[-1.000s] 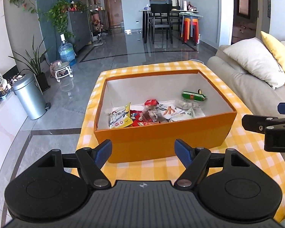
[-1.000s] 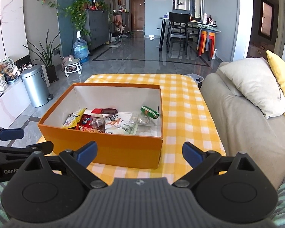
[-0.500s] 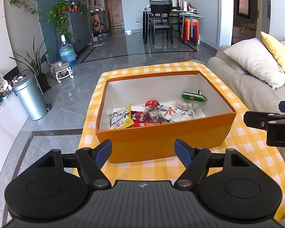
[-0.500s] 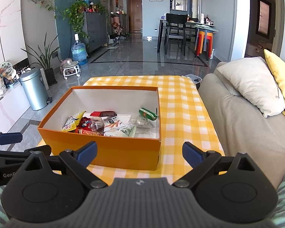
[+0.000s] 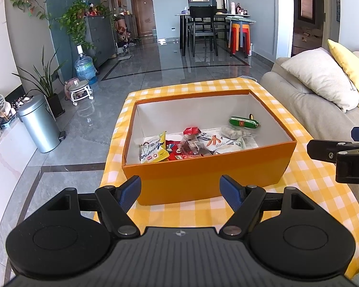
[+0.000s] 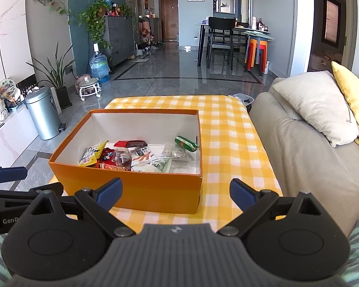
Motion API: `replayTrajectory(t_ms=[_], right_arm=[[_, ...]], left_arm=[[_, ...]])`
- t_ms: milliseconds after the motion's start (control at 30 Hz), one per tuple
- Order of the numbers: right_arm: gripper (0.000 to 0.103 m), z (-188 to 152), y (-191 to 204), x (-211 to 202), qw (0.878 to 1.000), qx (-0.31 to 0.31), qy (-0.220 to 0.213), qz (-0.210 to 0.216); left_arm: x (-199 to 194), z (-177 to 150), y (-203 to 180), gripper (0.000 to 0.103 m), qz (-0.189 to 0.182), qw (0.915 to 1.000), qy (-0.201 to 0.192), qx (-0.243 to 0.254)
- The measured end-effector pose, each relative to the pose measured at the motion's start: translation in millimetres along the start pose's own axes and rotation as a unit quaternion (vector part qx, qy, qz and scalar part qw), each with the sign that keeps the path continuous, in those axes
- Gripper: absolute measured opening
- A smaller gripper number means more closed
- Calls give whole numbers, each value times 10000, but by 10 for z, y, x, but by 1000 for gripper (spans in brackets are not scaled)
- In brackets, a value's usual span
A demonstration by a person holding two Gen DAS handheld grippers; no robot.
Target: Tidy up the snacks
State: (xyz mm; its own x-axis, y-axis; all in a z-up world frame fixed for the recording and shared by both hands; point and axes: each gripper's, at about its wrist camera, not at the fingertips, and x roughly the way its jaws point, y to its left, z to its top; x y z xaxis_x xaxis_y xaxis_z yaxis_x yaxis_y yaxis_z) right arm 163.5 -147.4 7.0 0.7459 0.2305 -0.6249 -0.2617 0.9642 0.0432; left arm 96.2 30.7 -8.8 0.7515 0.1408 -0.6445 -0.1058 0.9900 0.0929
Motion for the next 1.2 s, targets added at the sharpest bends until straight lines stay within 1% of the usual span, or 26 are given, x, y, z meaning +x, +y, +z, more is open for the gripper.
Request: replayTrajectory(t_ms=[667, 933, 1200], right_arm=[[96, 1, 1, -26, 10000, 5, 27, 27], [96, -14, 11, -5, 10000, -9, 69, 29], [96, -25, 7, 16, 9999, 13, 124, 13]], left_arm=[[-43, 15, 0, 88, -12, 10000, 7, -20], [-34, 35, 29, 88, -41, 9998, 26, -170], [-49, 48, 16, 88, -16, 9999, -4, -168]])
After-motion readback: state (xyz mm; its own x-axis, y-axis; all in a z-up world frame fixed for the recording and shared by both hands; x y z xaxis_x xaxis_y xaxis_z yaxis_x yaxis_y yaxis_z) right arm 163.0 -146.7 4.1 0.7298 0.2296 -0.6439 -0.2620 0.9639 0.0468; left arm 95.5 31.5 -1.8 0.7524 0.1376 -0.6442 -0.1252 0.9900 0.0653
